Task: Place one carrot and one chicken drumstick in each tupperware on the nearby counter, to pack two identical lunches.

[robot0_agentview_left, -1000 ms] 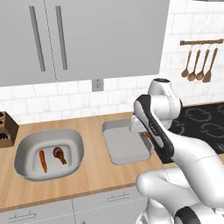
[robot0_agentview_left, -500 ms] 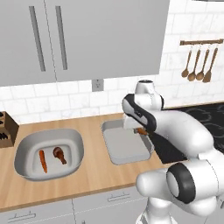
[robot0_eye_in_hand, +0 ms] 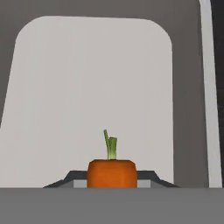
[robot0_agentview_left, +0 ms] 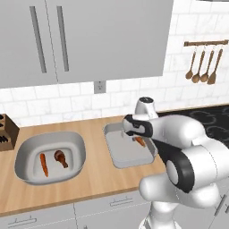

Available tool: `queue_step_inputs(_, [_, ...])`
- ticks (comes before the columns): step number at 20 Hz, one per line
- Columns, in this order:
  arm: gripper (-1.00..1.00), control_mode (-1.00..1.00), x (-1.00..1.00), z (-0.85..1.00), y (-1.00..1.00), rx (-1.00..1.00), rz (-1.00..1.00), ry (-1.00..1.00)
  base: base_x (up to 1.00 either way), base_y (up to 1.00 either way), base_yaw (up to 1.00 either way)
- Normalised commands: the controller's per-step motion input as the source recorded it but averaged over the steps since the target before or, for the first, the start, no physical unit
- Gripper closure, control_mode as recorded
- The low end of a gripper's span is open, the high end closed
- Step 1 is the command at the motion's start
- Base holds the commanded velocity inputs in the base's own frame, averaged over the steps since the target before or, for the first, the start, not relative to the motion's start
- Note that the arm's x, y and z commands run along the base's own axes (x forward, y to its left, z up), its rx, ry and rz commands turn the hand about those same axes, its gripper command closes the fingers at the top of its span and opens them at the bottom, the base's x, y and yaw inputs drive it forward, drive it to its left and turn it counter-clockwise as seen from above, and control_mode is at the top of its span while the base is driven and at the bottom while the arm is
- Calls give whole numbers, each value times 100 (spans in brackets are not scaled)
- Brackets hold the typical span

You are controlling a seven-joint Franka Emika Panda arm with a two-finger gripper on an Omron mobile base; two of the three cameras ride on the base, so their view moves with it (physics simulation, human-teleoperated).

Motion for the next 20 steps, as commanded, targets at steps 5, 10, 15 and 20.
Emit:
queue_step_inputs(5, [100,-100,12,-29,0,0,0,-2,0,0,0])
queue_step_inputs(10, [100,-100,0,-9,0,0,0,0,0,0,0])
queue_step_inputs(15, [-100,-100,2,0,0,0,0,0,0,0,0])
queue_step_inputs(20, [-100,-100,1,0,0,0,0,4,0,0,0])
